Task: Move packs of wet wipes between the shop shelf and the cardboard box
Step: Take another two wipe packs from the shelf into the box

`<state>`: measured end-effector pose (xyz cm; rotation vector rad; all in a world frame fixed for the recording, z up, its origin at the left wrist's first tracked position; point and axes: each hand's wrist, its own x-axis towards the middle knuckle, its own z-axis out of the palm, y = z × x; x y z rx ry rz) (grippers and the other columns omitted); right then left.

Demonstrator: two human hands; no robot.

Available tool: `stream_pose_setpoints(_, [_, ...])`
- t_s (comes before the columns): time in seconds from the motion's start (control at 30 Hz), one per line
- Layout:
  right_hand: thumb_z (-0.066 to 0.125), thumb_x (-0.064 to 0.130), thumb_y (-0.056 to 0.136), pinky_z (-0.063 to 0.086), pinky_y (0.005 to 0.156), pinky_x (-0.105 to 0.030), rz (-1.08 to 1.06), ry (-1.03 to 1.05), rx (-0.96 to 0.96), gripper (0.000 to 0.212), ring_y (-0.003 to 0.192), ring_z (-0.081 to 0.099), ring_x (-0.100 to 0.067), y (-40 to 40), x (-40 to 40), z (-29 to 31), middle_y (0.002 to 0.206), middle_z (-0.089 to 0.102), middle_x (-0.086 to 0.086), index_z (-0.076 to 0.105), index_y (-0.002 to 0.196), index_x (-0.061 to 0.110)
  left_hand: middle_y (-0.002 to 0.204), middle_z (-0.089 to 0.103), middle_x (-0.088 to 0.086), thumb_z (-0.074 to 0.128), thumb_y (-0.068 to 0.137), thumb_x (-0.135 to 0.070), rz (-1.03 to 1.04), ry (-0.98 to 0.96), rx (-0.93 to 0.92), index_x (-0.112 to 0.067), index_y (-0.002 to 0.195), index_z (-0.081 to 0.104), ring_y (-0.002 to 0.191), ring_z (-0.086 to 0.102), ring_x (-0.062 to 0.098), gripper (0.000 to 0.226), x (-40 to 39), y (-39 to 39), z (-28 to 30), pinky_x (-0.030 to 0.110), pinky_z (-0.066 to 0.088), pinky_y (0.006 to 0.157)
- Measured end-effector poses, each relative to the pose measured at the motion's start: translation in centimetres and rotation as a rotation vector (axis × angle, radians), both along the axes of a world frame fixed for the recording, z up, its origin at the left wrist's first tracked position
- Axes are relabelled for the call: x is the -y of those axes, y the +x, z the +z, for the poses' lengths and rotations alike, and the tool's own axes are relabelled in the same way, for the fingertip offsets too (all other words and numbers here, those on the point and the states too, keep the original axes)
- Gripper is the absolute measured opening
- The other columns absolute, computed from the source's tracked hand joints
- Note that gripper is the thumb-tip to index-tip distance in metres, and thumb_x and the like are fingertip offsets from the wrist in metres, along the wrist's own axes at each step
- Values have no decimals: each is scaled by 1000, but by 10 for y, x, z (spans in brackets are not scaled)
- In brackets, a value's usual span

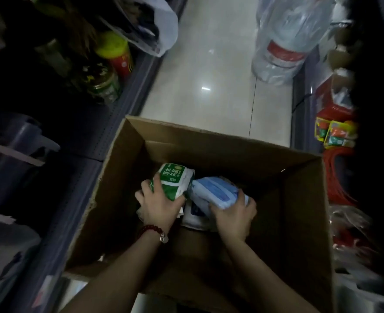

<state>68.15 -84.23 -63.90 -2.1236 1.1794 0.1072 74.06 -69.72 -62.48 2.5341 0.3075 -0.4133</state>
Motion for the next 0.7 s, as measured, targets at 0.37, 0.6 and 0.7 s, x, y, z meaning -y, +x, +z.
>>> stream_pose_setpoints(0.37, [67,35,85,37,105,-32,250,171,-75,61,131,41,-28,22,-7,-30,148,34,-11,47,138,11,145,33,19,65,81,-49,94,-105,-177,-12,147,28,131,36,39,84,12,7,-50,42,33,105])
stream_pose_setpoints(0.6, [61,23,92,48,96,-31,295,186,-29,30,111,58,-19,17,-11,59,121,62,-5,61,120,15,127,54,16,62,87,-37,87,-198,-116,-7,127,51,115,53,29,51,21,-3,31,35,44,92])
stream_pose_setpoints(0.7, [62,21,92,50,88,-27,328,187,24,26,104,62,-18,16,-16,120,111,67,-4,65,116,12,126,55,14,58,91,-32,135,-241,-95,-9,128,53,114,54,27,44,13,-5,99,30,41,94])
